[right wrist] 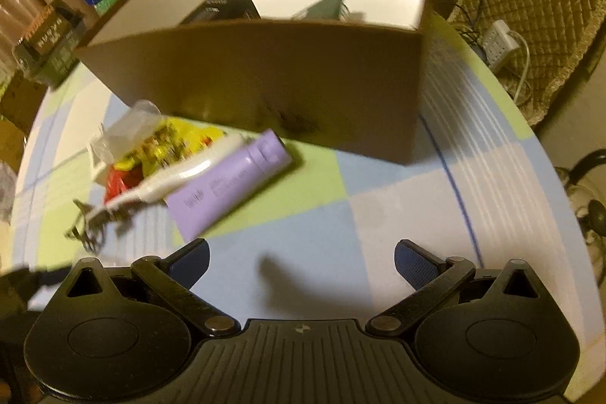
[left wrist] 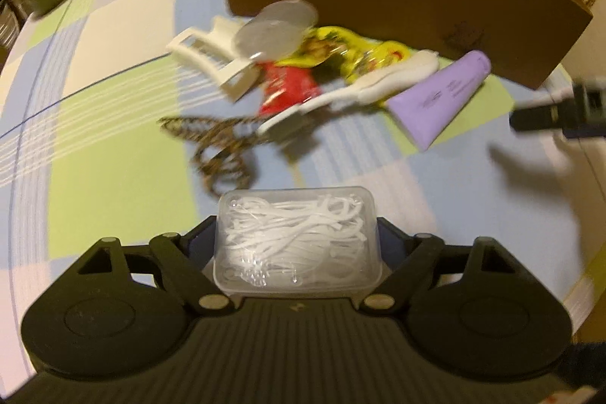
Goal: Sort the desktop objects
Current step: 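Grasp the clear floss-pick box with the left gripper while the right approaches the purple tube, then grasp the purple tube with the right gripper and lift it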
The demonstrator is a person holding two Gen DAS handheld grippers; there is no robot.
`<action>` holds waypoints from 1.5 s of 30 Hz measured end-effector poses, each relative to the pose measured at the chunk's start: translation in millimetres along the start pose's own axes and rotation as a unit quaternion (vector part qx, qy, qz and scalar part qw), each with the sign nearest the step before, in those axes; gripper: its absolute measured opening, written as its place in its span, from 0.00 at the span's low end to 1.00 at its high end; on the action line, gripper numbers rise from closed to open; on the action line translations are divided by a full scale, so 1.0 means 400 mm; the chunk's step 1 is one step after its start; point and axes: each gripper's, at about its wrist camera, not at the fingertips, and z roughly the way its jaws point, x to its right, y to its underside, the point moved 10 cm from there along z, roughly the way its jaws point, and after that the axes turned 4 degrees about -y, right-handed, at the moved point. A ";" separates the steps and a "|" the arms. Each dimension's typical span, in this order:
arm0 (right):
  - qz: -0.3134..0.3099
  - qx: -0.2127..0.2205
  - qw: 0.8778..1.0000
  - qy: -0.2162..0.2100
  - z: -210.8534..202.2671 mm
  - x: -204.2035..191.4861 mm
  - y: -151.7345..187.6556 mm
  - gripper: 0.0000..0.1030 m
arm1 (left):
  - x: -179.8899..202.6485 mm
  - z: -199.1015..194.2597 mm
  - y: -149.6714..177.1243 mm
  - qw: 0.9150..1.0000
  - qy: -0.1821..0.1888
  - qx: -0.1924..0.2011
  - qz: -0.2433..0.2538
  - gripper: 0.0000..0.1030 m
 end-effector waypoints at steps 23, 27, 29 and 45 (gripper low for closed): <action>0.054 0.066 0.994 0.068 0.120 -0.079 -0.089 0.58 | -0.360 -0.021 -0.005 0.994 -0.080 0.008 -0.077 0.81; -0.035 0.052 0.995 0.071 0.127 -0.111 -0.062 0.33 | -0.362 -0.014 0.002 0.995 -0.072 0.005 -0.072 0.81; -0.073 0.042 0.994 0.075 0.123 -0.114 -0.045 0.31 | -0.362 -0.012 0.006 0.995 -0.068 0.004 -0.070 0.81; -0.108 0.049 0.988 0.094 0.096 -0.086 -0.008 0.32 | -0.342 -0.019 -0.012 0.998 -0.045 0.021 -0.043 0.81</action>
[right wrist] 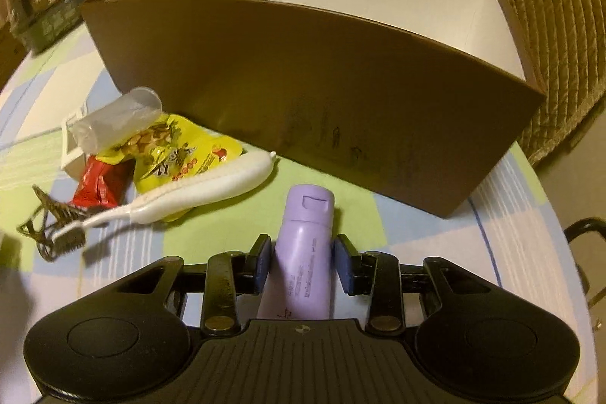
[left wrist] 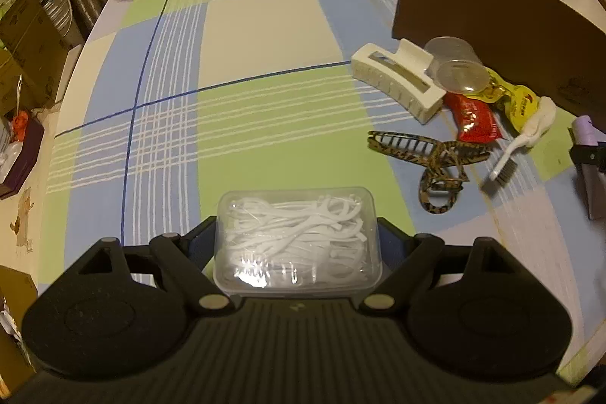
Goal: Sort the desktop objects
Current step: 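Grasp the purple tube with the right gripper and lift it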
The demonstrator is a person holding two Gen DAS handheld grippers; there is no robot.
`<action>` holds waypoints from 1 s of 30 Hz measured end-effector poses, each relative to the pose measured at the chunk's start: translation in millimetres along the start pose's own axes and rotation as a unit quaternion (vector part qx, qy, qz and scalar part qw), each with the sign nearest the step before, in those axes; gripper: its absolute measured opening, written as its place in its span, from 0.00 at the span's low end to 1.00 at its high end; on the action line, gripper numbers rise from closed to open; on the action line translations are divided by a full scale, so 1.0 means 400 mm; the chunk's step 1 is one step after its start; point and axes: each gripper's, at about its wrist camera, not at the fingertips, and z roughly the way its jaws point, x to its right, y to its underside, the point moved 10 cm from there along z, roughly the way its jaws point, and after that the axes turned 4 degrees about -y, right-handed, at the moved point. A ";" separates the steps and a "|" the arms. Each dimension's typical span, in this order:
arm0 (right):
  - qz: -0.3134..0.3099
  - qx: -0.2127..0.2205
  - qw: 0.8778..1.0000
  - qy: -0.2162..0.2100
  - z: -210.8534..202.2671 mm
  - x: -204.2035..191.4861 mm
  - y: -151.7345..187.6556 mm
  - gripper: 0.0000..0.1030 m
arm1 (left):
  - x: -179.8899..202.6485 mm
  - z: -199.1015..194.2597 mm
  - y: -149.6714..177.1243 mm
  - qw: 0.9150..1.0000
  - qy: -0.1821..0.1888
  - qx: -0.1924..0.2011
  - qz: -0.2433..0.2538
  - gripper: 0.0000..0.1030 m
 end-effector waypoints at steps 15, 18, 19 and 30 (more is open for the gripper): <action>0.029 -0.028 0.997 -0.072 -0.090 -0.015 0.078 0.29 | 0.035 -0.039 -0.035 0.999 0.005 0.021 0.030 0.81; 0.036 -0.016 0.996 -0.078 -0.128 -0.008 0.058 0.29 | 0.066 -0.065 -0.075 0.998 0.019 0.036 0.044 0.81; 0.037 -0.009 0.996 -0.080 -0.144 -0.006 0.044 0.29 | 0.079 -0.075 -0.092 0.997 0.025 0.044 0.051 0.81; 0.009 0.093 0.991 -0.095 -0.289 0.016 -0.169 0.29 | 0.315 -0.213 -0.344 0.974 0.104 0.164 0.114 0.81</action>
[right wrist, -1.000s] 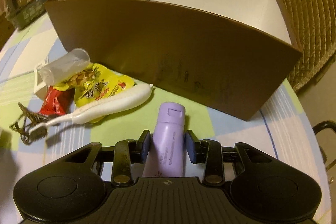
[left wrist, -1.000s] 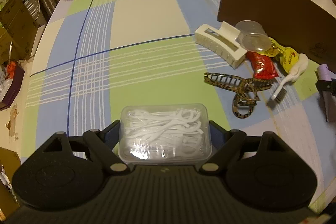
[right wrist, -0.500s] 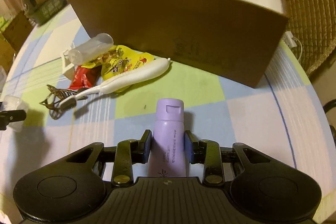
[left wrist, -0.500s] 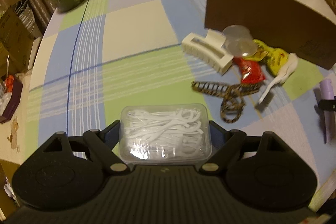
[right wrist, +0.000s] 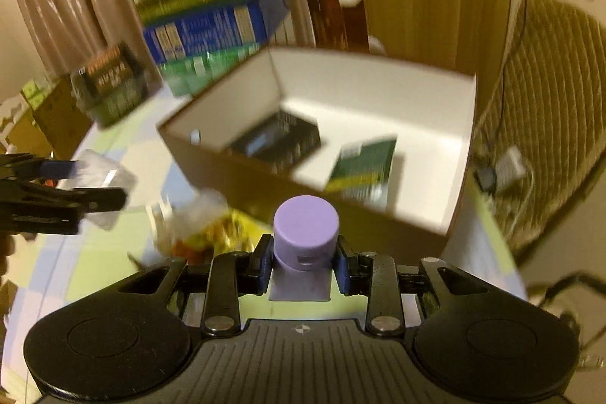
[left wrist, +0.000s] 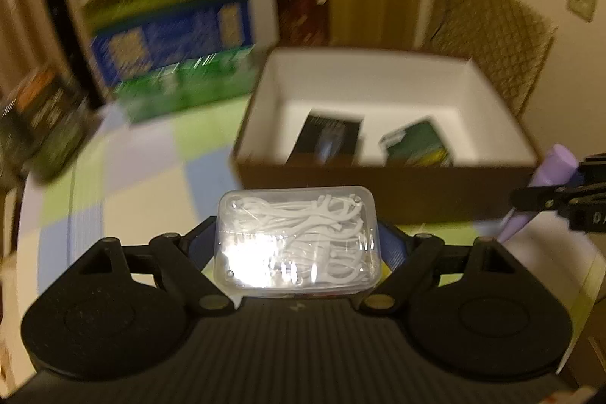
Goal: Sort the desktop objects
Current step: 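Grasp the purple tube with the right gripper and lift it, then carry the floss box and purple tube over the brown box with both tools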
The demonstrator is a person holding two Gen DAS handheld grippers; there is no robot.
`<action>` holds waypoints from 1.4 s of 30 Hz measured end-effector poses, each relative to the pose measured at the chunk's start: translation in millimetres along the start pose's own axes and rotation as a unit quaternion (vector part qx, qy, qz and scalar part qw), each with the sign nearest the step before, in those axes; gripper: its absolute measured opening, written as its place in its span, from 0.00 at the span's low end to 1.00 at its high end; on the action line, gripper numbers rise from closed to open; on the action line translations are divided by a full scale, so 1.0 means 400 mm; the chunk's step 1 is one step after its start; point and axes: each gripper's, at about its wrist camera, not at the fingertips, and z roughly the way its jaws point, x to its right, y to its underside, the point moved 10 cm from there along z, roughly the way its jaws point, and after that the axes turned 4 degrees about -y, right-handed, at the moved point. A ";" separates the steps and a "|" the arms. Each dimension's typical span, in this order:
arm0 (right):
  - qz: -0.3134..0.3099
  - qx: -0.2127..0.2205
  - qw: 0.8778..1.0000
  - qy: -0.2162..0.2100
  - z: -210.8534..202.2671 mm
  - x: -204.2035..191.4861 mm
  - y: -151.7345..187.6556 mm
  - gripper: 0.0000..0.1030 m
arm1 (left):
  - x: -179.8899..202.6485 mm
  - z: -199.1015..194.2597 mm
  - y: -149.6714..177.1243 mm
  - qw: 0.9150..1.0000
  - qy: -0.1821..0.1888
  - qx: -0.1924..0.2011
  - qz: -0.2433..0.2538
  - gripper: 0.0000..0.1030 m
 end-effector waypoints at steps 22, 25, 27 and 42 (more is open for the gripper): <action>0.006 0.041 0.998 0.047 0.055 0.198 -0.221 0.29 | 0.220 0.238 -0.235 0.996 0.069 -0.015 0.057 0.81; 0.007 0.023 0.998 0.052 0.087 0.222 -0.210 0.29 | 0.245 0.284 -0.222 0.995 0.075 -0.037 0.058 0.81; 0.008 0.012 0.998 0.054 0.107 0.238 -0.203 0.29 | 0.260 0.311 -0.211 0.994 0.079 -0.050 0.060 0.81; -0.009 -0.031 0.998 0.062 0.173 0.292 -0.192 0.29 | 0.293 0.446 -0.162 0.988 0.074 -0.117 0.066 0.82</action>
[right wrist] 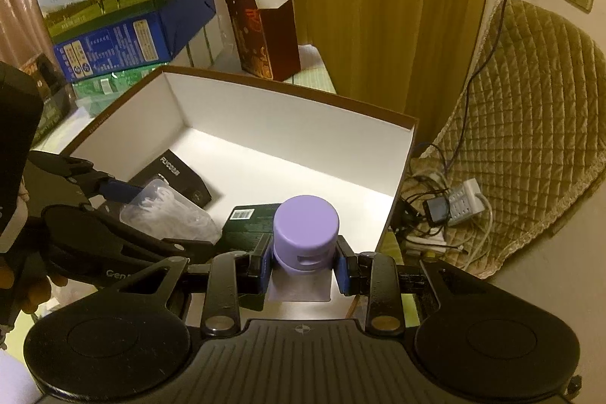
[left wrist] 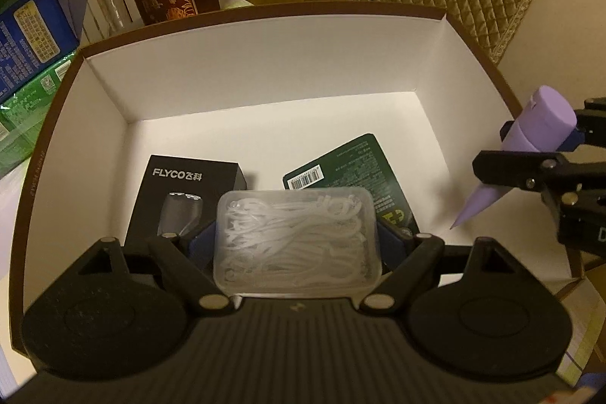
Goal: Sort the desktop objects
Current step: 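Carry the floss box and purple tube over the brown box with both tools, then open both grippers to release the floss box and purple tube inside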
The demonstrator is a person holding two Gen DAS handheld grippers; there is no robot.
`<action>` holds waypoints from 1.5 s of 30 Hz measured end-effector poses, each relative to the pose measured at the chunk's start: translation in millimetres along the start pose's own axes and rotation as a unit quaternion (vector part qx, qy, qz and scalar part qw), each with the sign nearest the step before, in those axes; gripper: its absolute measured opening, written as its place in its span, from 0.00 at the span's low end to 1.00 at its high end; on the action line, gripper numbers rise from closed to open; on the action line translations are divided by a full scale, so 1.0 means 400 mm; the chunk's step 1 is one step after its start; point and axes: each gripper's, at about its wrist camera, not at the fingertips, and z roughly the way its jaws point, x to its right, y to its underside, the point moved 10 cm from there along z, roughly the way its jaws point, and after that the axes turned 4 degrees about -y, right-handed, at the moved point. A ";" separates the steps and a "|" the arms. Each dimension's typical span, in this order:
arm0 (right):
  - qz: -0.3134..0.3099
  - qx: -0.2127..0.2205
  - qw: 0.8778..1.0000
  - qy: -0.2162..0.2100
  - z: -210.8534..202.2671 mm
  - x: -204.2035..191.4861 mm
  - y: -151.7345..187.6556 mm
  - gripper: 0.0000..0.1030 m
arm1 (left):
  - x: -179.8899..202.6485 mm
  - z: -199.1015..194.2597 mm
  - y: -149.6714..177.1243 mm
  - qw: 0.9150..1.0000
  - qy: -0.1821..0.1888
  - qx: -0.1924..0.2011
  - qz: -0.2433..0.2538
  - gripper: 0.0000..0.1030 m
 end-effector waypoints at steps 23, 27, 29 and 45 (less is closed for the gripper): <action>-0.019 -0.028 0.999 0.023 0.084 0.015 -0.029 0.29 | -0.104 -0.040 -0.014 0.999 -0.039 0.015 -0.025 0.87; -0.012 -0.011 1.000 0.027 0.093 0.017 -0.056 0.35 | -0.129 -0.050 -0.009 0.998 -0.047 0.017 -0.032 0.88; -0.005 -0.001 1.000 0.029 0.091 0.019 -0.070 0.54 | -0.141 -0.057 -0.008 0.998 -0.054 0.019 -0.035 0.88; 0.017 0.019 0.999 -0.019 0.014 -0.071 -0.010 0.98 | -0.224 -0.153 0.032 0.992 -0.100 0.036 -0.064 0.98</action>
